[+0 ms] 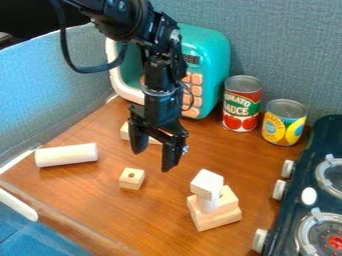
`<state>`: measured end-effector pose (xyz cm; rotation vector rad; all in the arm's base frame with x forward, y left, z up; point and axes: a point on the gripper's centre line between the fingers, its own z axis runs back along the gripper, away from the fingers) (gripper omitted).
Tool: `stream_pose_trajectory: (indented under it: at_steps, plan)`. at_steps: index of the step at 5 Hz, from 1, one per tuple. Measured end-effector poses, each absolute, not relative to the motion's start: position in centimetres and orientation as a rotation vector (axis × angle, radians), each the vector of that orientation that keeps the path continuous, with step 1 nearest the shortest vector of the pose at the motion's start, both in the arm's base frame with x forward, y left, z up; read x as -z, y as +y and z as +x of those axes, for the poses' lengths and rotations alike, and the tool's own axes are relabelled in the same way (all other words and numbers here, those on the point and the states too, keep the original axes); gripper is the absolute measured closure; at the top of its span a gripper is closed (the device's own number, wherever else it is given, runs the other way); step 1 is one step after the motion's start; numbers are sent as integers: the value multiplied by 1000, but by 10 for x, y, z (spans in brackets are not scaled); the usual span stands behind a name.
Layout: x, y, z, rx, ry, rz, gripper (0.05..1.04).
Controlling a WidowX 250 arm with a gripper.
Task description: Put the cube with a hole on top of the cube
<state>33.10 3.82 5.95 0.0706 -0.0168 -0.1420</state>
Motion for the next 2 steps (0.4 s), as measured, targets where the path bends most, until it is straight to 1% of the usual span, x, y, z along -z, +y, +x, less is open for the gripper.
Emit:
stream_pose_trajectory:
  at_steps: [1, 2]
  plan:
    - [-48, 38, 328, 138, 20, 66, 83]
    - [-47, 42, 323, 68, 51, 92, 83]
